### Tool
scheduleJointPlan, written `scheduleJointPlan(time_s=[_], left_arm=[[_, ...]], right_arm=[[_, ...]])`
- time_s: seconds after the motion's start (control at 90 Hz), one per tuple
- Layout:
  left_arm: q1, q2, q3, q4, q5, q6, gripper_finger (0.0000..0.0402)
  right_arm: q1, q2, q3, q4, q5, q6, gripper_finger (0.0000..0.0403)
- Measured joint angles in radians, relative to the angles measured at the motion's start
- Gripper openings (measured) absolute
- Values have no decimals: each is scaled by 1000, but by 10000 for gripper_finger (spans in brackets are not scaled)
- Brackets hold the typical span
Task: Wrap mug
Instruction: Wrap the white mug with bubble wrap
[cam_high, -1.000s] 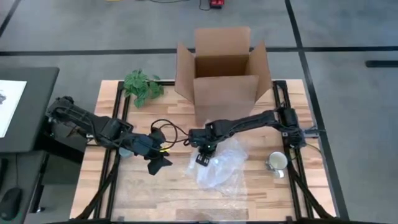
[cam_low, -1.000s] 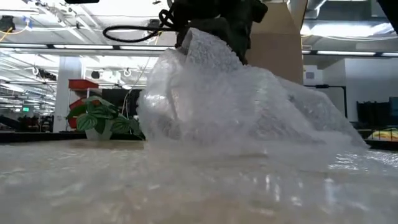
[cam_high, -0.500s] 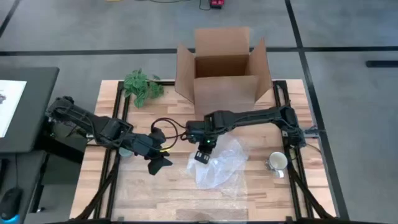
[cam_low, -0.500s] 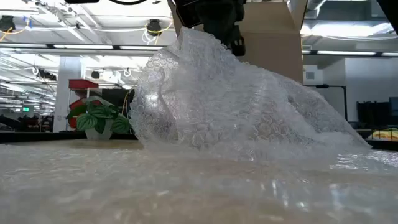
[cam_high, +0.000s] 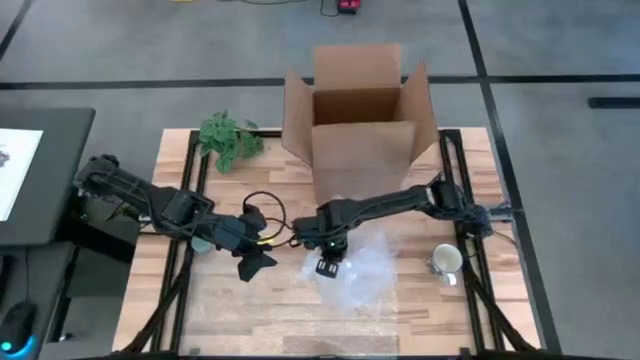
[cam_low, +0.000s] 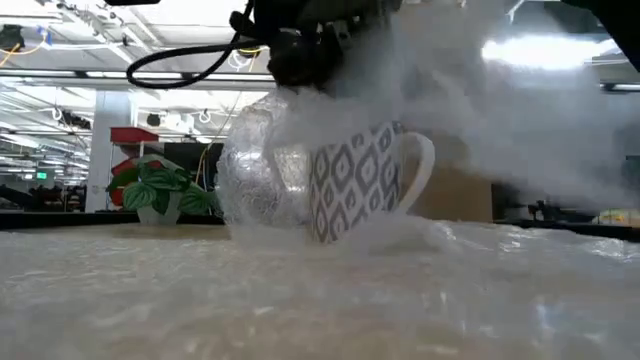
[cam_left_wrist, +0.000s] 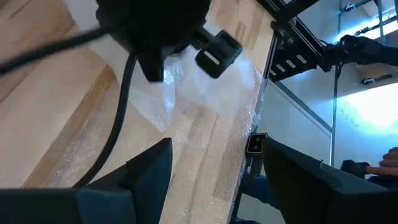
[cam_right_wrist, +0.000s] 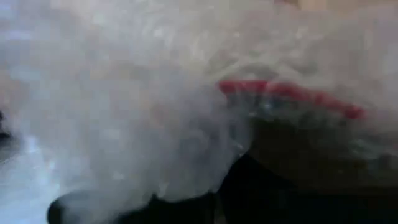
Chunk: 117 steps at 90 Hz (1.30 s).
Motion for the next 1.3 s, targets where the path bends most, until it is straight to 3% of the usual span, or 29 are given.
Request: scheduleJointPlan(time_s=[0.222,0.822,1.089,1.3], left_arm=[[0,0,0,-1,0,0,226],[0,0,0,0,0,-3,226],[0,0,0,-1,0,-3,226],[0,0,0,0,1,-3,226]], right_arm=[[-3,29,0,25,56,-19,0],[-25,-135,93,-133,70,43,0],[-18,-73,8,-127,65,57,0],[-37,-5,-24,-4,86,121,0]])
